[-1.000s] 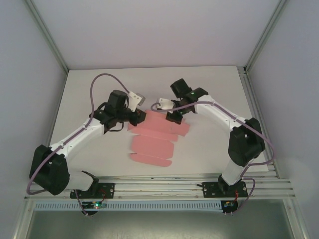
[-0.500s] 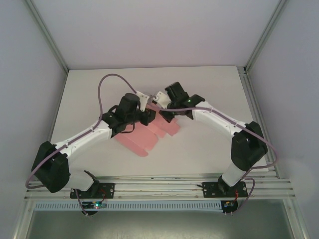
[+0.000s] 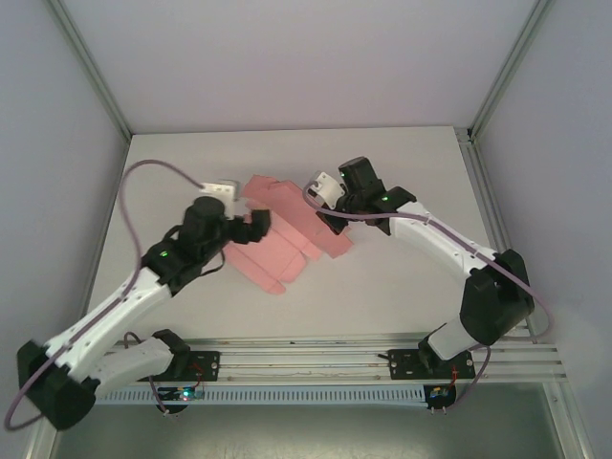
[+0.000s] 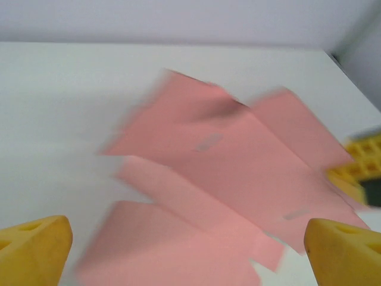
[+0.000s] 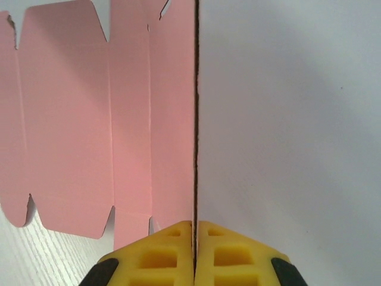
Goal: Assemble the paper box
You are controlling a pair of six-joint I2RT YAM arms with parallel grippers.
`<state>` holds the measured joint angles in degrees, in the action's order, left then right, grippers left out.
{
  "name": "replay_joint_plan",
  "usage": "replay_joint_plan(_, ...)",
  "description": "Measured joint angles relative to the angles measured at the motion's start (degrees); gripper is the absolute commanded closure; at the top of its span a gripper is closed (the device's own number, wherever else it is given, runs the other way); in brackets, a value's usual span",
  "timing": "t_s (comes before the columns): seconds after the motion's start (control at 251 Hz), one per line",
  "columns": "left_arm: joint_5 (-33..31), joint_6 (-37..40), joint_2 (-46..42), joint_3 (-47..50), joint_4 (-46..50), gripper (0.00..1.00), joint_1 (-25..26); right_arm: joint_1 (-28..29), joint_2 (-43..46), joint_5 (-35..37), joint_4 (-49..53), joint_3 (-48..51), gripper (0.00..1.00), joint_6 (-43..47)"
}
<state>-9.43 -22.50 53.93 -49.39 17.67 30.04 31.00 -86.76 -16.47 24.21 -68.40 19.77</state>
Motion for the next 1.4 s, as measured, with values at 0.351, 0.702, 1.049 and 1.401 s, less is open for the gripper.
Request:
replay_joint_plan(0.351, 3.61, -10.99, 8.92, 2.01, 8.96, 0.00, -20.41, -3.41, 3.63, -12.87, -1.79, 4.76, 1.00, 2.56)
replay_joint_plan(0.702, 17.68, -12.17, 13.51, 4.50, -0.59, 0.00, -20.41, -5.11, 7.17, -19.23, -3.56, 7.08, 1.00, 2.80)
replay_joint_plan(1.049, 28.72, -6.97, 0.17, 10.25, -5.42, 0.00, -20.41, -8.79, 7.34, -23.58, -1.73, 7.08, 1.00, 3.63)
replay_joint_plan(1.401, 39.34, -3.74, 8.79, 8.15, -13.00, 0.41, -20.41, -9.33, 7.67, -28.87, -0.70, 7.08, 1.00, 4.70)
